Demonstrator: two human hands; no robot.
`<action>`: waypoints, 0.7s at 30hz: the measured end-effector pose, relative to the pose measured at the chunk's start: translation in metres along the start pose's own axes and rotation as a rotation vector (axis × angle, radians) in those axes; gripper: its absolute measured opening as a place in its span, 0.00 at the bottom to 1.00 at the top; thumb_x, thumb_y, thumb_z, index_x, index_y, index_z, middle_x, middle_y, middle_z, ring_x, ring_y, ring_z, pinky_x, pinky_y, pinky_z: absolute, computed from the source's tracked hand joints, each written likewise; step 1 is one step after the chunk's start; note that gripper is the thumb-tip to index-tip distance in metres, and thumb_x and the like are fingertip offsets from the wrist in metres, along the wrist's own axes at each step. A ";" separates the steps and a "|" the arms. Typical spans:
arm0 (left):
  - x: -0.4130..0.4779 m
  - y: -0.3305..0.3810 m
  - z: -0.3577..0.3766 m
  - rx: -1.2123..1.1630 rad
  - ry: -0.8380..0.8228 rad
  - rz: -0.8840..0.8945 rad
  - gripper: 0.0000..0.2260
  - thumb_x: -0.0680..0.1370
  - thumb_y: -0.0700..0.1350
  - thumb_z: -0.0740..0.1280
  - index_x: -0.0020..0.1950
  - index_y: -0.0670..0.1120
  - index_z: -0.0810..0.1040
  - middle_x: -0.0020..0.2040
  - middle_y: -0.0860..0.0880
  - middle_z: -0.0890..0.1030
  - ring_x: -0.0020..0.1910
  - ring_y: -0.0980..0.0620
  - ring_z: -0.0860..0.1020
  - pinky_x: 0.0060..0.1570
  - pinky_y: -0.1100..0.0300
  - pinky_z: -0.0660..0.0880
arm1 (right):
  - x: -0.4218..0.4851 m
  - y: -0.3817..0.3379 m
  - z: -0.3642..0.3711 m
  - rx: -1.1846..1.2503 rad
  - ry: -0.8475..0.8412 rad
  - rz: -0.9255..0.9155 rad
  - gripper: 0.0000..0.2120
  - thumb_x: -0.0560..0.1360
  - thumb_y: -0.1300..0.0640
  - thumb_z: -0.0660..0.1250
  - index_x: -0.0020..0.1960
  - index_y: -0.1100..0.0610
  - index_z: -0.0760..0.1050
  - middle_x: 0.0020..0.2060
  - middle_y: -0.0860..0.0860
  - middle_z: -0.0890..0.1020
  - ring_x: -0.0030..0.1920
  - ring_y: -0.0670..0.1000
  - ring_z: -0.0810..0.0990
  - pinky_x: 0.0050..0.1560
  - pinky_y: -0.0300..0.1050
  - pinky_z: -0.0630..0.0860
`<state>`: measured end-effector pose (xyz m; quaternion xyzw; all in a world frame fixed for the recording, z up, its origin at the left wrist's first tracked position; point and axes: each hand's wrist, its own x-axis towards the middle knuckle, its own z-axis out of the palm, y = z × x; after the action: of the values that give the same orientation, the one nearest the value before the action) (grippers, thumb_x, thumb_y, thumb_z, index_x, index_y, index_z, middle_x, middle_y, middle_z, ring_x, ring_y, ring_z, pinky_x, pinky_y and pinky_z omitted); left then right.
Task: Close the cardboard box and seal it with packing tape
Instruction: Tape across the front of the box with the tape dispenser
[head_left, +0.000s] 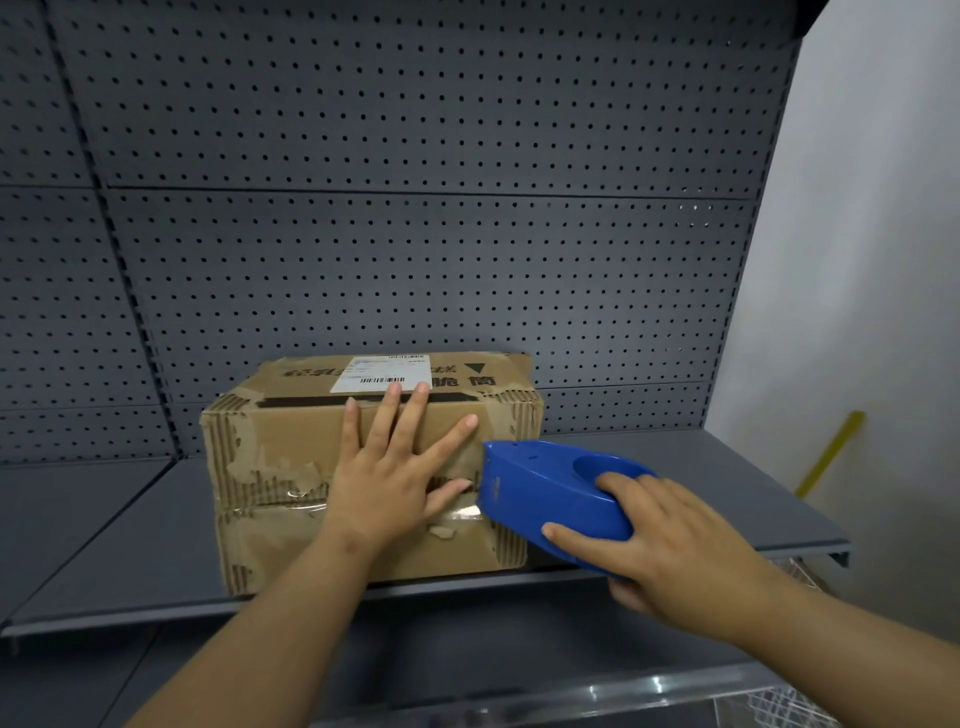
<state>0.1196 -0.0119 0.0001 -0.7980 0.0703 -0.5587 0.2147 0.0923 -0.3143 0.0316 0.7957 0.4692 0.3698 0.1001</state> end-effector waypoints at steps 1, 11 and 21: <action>-0.001 0.000 0.000 0.002 0.013 0.000 0.29 0.74 0.68 0.53 0.74 0.60 0.57 0.74 0.42 0.57 0.75 0.42 0.48 0.69 0.35 0.49 | 0.000 -0.002 0.002 0.010 -0.007 0.004 0.33 0.59 0.50 0.71 0.63 0.43 0.68 0.53 0.58 0.68 0.39 0.57 0.80 0.42 0.48 0.78; -0.008 -0.003 0.003 0.026 0.072 -0.003 0.30 0.73 0.69 0.56 0.73 0.61 0.59 0.70 0.44 0.63 0.72 0.44 0.55 0.69 0.35 0.49 | -0.019 0.034 0.005 0.045 -0.099 -0.066 0.39 0.57 0.47 0.76 0.66 0.39 0.65 0.49 0.55 0.69 0.36 0.53 0.80 0.39 0.42 0.77; -0.009 -0.004 0.003 0.053 0.080 0.008 0.32 0.72 0.70 0.57 0.73 0.61 0.58 0.70 0.44 0.63 0.71 0.44 0.56 0.69 0.34 0.49 | -0.034 0.059 0.019 0.106 -0.105 -0.055 0.44 0.57 0.44 0.73 0.69 0.39 0.57 0.47 0.56 0.75 0.39 0.54 0.80 0.39 0.43 0.77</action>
<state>0.1189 -0.0040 -0.0073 -0.7688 0.0674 -0.5909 0.2350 0.1348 -0.3704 0.0315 0.8050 0.5040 0.2990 0.0925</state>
